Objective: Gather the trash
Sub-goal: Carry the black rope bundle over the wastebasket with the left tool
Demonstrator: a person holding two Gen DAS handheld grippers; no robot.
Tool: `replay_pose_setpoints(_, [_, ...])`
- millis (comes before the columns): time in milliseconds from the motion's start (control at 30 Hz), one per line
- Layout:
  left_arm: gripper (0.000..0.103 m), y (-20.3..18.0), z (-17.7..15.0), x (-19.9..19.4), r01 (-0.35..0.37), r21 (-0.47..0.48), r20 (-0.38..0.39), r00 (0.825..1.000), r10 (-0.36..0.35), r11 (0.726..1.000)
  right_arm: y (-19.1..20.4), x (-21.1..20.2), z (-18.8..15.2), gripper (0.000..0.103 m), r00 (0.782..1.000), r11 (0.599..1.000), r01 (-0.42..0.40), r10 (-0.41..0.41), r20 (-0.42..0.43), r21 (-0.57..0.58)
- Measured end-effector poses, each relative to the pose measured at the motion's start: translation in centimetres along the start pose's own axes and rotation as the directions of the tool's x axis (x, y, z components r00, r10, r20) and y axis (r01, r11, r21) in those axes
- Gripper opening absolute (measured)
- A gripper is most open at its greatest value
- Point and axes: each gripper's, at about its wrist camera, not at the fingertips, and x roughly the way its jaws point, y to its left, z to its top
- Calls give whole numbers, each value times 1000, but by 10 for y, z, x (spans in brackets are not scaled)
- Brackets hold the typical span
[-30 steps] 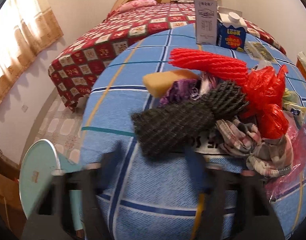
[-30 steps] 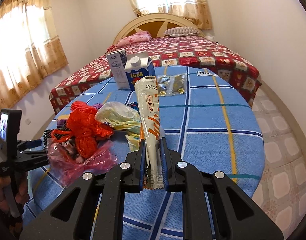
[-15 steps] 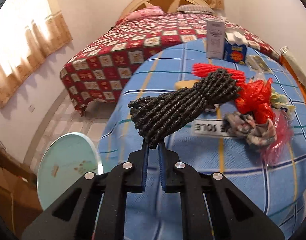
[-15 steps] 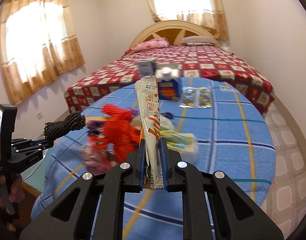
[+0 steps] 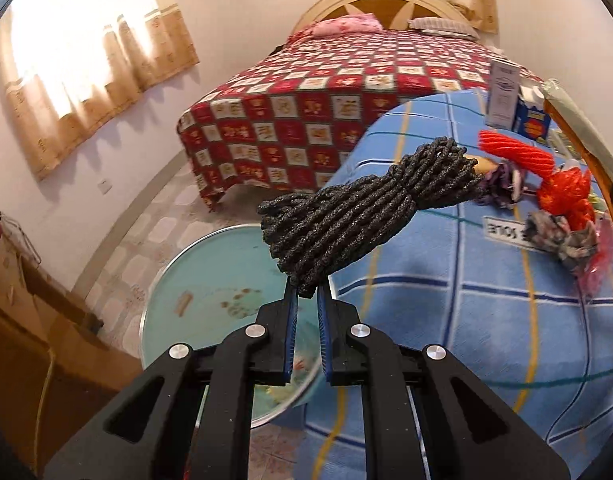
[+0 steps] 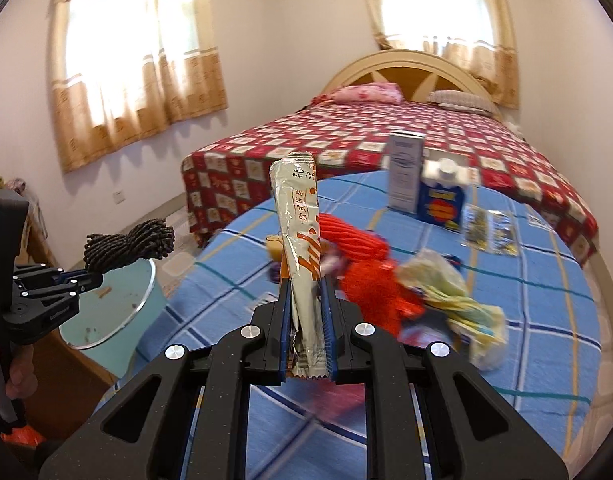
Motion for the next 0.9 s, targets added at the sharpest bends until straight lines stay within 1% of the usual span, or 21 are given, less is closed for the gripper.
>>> replay_pose_setpoints(267, [10, 40, -13, -3, -69, -47, -16, 998, 68, 997, 42, 23, 10, 15, 998, 995, -53, 51, -27, -86])
replay_pose_setpoints(400, [10, 58, -18, -5, -96, -71, -25, 995, 94, 993, 57, 33, 12, 15, 997, 991, -72, 67, -43, -113])
replay_pose_setpoints(700, [10, 88, -31, 2, -152, -104, -62, 987, 146, 983, 96, 60, 13, 15, 989, 977, -126, 111, -94, -174])
replay_pose_setpoints(900, [10, 102, -40, 6, -175, -124, -88, 982, 165, 977, 119, 74, 9, 15, 984, 964, -153, 128, -126, -218])
